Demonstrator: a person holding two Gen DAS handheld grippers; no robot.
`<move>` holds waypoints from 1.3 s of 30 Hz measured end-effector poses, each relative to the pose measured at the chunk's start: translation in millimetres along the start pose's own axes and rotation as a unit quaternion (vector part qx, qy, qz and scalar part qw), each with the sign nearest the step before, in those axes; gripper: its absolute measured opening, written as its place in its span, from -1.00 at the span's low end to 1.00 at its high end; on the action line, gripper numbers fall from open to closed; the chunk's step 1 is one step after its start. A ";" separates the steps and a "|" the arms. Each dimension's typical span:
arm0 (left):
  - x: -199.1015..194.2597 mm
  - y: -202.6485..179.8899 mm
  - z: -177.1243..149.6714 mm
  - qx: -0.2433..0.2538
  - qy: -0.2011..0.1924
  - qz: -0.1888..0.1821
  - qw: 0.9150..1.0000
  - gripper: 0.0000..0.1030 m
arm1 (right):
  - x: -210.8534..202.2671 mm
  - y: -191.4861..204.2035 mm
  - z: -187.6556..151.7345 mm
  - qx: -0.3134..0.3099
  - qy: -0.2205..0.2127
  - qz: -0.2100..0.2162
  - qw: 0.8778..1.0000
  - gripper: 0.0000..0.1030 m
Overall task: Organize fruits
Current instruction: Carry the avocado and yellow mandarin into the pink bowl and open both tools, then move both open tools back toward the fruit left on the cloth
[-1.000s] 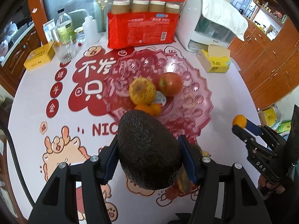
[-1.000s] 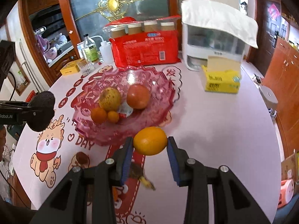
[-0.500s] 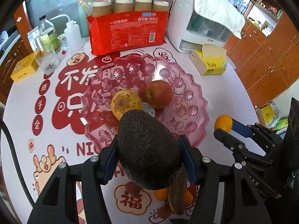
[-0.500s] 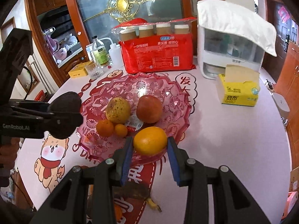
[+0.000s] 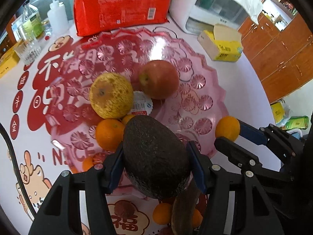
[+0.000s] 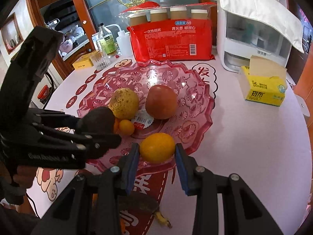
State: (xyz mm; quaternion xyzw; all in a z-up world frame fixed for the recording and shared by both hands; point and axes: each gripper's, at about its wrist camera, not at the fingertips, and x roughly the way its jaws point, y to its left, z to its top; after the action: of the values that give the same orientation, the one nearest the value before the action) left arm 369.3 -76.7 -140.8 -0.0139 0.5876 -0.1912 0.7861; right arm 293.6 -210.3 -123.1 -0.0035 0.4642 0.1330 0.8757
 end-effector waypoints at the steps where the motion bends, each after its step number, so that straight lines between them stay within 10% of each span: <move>1: 2.2 -1.0 -0.2 0.002 0.003 -0.001 1.000 0.15 | 1.2 -0.3 -0.2 -0.001 0.002 0.000 1.000 -0.28; 39: -108.0 6.1 -74.1 -0.027 -0.086 0.040 0.995 0.27 | -70.6 17.4 -20.2 0.041 -0.036 -0.008 0.998 0.26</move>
State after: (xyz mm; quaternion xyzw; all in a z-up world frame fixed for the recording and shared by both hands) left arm 276.7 -21.8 -66.0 -0.0284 0.5230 -0.1419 0.8400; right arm 235.4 -212.4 -75.1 0.0338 0.4372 0.1068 0.8924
